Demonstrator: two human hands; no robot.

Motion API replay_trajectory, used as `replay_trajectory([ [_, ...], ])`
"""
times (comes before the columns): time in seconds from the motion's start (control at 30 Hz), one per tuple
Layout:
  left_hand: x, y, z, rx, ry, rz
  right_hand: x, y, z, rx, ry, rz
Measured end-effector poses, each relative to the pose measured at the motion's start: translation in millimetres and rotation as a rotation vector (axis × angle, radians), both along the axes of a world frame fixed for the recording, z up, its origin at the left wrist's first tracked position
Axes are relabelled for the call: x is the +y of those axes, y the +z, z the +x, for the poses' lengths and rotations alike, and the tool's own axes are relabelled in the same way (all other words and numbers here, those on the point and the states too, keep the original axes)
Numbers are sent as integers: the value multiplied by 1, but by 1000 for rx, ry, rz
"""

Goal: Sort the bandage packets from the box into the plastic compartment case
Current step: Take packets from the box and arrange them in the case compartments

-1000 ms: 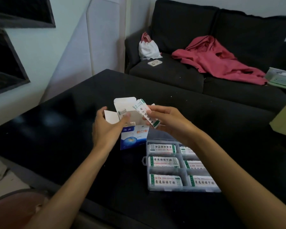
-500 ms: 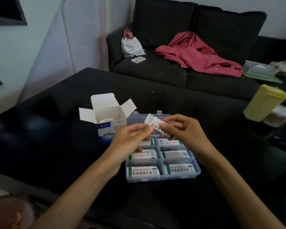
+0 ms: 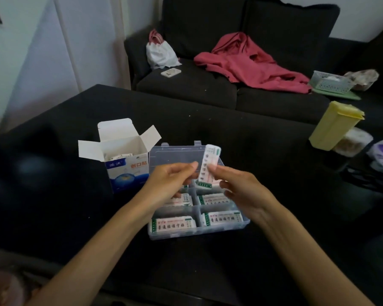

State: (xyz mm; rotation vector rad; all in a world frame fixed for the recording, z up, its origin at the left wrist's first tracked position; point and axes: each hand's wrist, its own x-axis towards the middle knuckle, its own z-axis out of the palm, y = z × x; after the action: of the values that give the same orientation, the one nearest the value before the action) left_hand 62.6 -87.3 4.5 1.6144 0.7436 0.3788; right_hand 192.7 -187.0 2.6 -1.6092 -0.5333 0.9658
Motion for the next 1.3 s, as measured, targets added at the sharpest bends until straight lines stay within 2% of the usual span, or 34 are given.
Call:
replay_trajectory([
  [0.07,-2,-3,3,42,-57,7,0,-4,-1,154,-58,36],
  [0.17,-1,-6,4,44,-77,32,-5,-6,-2,215,-38,66],
  [0.3,2,-9,3,123,-212,202,-19,4,15,-63,69,24],
  [0.4,-4,-21,5,273,-315,413,-34,13,34,-385,273,-90],
  [0.47,-11,-27,8,301,-357,493,-43,10,41,-543,405,-187],
  [0.67,-21,-33,10,295,-300,687,-50,-8,45,-673,450,-239],
  [0.9,-21,-31,5,340,-314,900,-47,-13,44,-1040,547,-368],
  [1.0,-24,-29,6,357,-320,932,-45,-14,43,-1096,534,-407],
  [1.17,-26,-29,5,360,-355,966,-44,-15,42,-1092,563,-501],
  [1.3,-24,-29,5,380,-369,944,-41,-7,41,-1066,578,-497],
])
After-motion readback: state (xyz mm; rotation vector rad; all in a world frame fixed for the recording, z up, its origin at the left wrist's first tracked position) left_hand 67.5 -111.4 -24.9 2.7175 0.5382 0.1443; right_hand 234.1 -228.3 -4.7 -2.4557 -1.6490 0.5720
